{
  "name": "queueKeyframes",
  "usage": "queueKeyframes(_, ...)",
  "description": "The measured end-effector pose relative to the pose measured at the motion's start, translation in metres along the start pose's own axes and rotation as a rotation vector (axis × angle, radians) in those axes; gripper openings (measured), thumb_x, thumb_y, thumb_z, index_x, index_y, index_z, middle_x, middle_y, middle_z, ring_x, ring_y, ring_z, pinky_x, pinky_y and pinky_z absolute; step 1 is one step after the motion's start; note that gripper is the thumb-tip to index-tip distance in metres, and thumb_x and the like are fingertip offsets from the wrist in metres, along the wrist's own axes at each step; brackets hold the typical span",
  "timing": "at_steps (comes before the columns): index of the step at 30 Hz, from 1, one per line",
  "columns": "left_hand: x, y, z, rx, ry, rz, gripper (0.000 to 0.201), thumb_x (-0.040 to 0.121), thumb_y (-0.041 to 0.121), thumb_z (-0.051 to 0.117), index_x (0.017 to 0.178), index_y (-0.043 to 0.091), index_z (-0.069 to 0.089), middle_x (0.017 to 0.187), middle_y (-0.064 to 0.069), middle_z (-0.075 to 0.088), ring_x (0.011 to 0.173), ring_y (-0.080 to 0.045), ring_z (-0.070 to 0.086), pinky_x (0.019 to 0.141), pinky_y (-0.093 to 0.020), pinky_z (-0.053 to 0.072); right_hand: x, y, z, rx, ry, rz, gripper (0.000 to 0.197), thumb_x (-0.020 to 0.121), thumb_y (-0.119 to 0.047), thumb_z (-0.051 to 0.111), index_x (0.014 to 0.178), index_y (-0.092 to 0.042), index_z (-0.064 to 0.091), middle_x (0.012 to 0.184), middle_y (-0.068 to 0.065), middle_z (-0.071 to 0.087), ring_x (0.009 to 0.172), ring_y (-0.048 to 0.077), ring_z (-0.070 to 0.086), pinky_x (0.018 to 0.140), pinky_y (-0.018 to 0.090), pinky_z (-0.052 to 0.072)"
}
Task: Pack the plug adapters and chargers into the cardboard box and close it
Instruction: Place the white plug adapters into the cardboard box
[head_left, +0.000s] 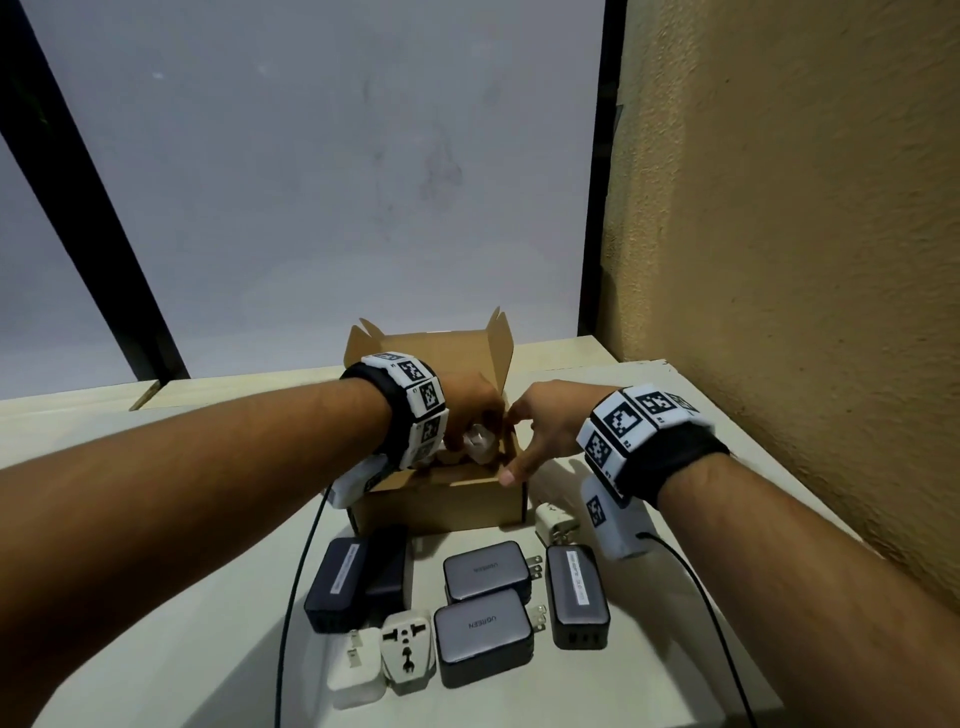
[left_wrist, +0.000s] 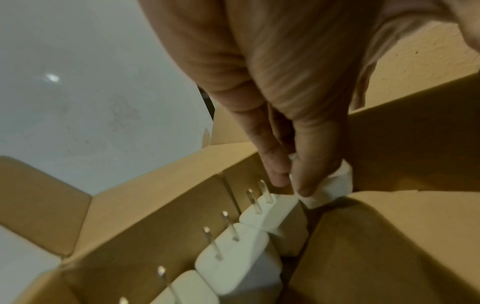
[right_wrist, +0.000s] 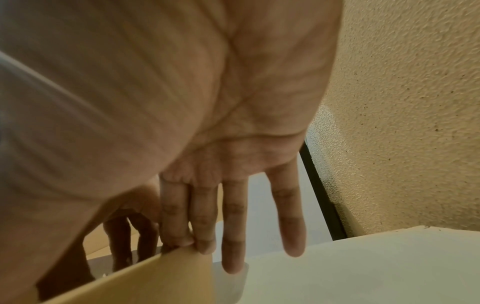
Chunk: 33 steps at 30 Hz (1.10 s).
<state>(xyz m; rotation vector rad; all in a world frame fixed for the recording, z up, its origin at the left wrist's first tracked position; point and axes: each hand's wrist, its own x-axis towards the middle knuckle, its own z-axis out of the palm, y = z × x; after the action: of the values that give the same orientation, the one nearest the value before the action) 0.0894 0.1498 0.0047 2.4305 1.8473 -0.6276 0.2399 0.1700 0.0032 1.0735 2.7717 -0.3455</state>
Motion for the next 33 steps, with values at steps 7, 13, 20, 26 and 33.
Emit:
queueKeyframes(7, -0.001, 0.0, 0.005, -0.004, -0.005, 0.047, 0.052, 0.083, 0.022, 0.071, 0.133, 0.025, 0.055, 0.122, -0.001, 0.064, 0.11, -0.021, 0.058, 0.085, -0.024, 0.04, 0.001, -0.003, 0.002, 0.003, -0.01, 0.026, 0.085, 0.064, -0.062, 0.075, 0.134, -0.018, 0.054, 0.122, 0.002, 0.066, 0.107, 0.022, 0.061, 0.088, 0.034, 0.047)
queueKeyframes(13, -0.006, 0.001, 0.008, 0.015, 0.043, 0.115, 0.04, 0.089, 0.018, 0.064, 0.128, 0.019, 0.06, 0.122, -0.002, 0.066, 0.11, -0.022, 0.062, 0.096, -0.036, 0.05, -0.002, -0.001, 0.001, 0.034, -0.016, 0.018, 0.081, 0.067, -0.06, 0.074, 0.135, -0.022, 0.054, 0.123, 0.002, 0.066, 0.104, 0.021, 0.061, 0.09, 0.035, 0.048)
queueKeyframes(20, -0.002, -0.002, 0.018, 0.095, -0.04, 0.128, 0.042, 0.091, 0.009, 0.058, 0.129, 0.027, 0.06, 0.134, 0.0, 0.059, 0.12, -0.02, 0.057, 0.102, -0.039, 0.046, -0.005, -0.003, 0.0, 0.041, -0.015, 0.014, 0.085, 0.07, -0.058, 0.073, 0.14, -0.017, 0.048, 0.136, 0.002, 0.057, 0.119, 0.022, 0.056, 0.096, 0.034, 0.044)
queueKeyframes(26, 0.008, -0.006, 0.02, 0.118, -0.106, 0.046, 0.049, 0.091, 0.009, 0.056, 0.139, 0.018, 0.049, 0.145, -0.005, 0.047, 0.132, -0.024, 0.045, 0.11, -0.039, 0.037, -0.004, -0.003, 0.0, 0.029, -0.026, 0.018, 0.09, 0.068, -0.06, 0.073, 0.142, -0.017, 0.045, 0.139, 0.001, 0.055, 0.121, 0.021, 0.056, 0.1, 0.038, 0.045)
queueKeyframes(33, 0.005, -0.005, 0.022, 0.356, -0.08, 0.079, 0.047, 0.092, 0.024, 0.054, 0.137, 0.032, 0.048, 0.148, 0.009, 0.04, 0.133, -0.02, 0.034, 0.102, -0.038, 0.03, -0.003, 0.0, 0.0, 0.051, -0.033, 0.033, 0.093, 0.066, -0.062, 0.073, 0.142, -0.018, 0.044, 0.14, 0.0, 0.054, 0.121, 0.021, 0.055, 0.102, 0.04, 0.044)
